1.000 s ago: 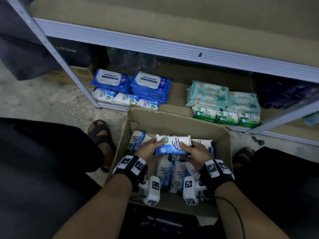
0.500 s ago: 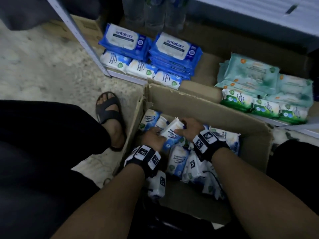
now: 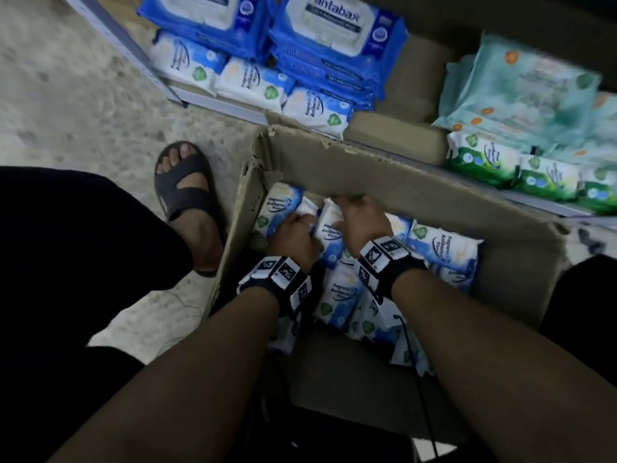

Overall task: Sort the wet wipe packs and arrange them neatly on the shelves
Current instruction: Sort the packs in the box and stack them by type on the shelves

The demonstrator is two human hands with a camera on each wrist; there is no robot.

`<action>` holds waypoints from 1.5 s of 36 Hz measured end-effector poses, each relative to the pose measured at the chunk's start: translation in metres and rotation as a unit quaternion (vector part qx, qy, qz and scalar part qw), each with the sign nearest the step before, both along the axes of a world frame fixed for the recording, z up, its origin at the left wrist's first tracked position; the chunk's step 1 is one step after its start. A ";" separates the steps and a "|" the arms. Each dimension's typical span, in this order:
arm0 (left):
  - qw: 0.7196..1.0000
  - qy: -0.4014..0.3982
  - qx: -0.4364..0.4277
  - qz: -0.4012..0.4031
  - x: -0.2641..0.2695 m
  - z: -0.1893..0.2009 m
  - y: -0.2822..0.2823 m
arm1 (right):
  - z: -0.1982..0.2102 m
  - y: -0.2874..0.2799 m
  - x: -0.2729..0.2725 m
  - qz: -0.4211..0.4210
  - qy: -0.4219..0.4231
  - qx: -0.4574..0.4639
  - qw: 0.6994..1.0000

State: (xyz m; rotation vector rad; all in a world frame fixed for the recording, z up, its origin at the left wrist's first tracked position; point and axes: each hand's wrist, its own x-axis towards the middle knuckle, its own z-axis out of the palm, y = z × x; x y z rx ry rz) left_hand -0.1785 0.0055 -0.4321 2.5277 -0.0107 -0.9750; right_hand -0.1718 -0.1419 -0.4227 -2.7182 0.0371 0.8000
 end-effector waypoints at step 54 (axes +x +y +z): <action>0.969 0.056 0.154 -0.185 0.019 0.018 0.009 | 0.007 -0.004 -0.032 0.140 0.104 -0.012 0.985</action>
